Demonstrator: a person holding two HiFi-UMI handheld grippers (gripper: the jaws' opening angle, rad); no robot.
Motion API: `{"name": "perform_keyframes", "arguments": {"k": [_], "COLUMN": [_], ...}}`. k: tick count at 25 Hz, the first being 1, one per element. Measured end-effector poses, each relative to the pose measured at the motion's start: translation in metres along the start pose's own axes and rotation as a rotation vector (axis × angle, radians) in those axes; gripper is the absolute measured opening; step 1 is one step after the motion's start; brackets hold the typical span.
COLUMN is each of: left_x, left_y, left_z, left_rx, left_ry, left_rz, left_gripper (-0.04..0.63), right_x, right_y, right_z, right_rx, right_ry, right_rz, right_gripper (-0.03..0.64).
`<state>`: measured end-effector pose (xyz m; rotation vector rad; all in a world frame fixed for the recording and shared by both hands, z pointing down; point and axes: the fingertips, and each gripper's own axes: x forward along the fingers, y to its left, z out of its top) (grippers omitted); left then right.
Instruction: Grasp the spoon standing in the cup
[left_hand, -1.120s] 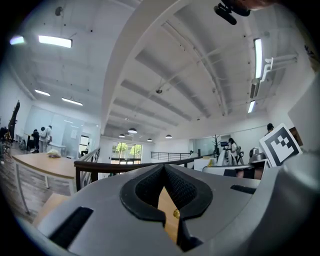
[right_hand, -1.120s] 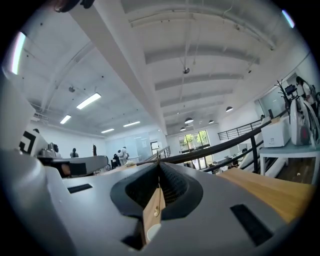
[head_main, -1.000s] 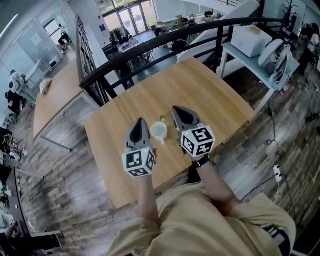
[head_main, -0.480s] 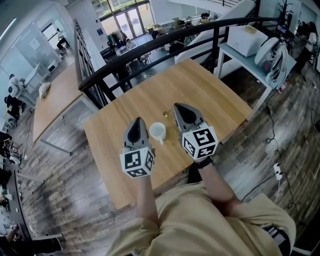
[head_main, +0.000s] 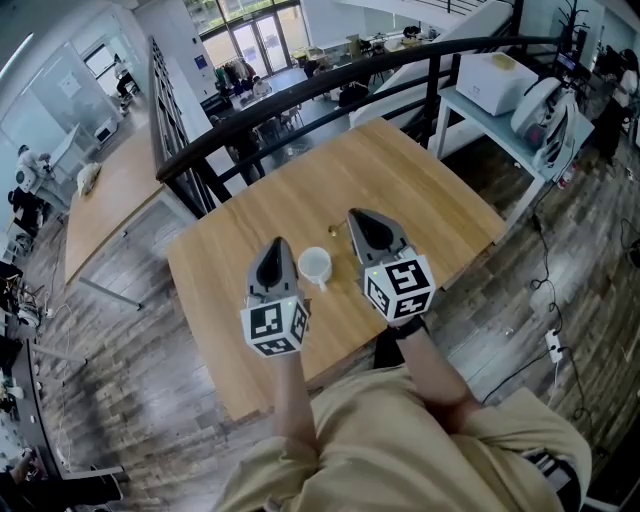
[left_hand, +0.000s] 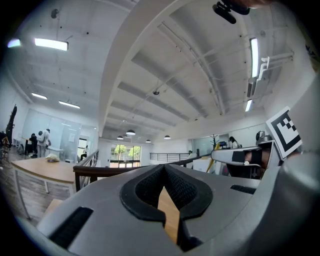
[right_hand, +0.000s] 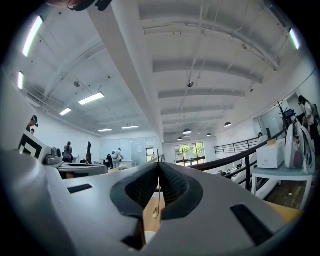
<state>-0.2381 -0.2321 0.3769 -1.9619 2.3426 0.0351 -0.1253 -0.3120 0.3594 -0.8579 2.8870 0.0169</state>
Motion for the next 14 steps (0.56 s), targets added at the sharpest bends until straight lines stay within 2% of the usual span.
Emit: {"name": "perform_keyframes", "arguments": {"k": [14], "left_x": [0.034], "left_y": [0.013], "left_z": [-0.039], "left_rx": [-0.051], "left_ry": [0.061], "left_rz": [0.026], "left_gripper": [0.012], "right_x": [0.035], "right_y": [-0.019], "right_z": [-0.044], "right_rx": [0.018], "right_ry": [0.094], "right_rz": [0.015], "right_gripper": [0.017]}}
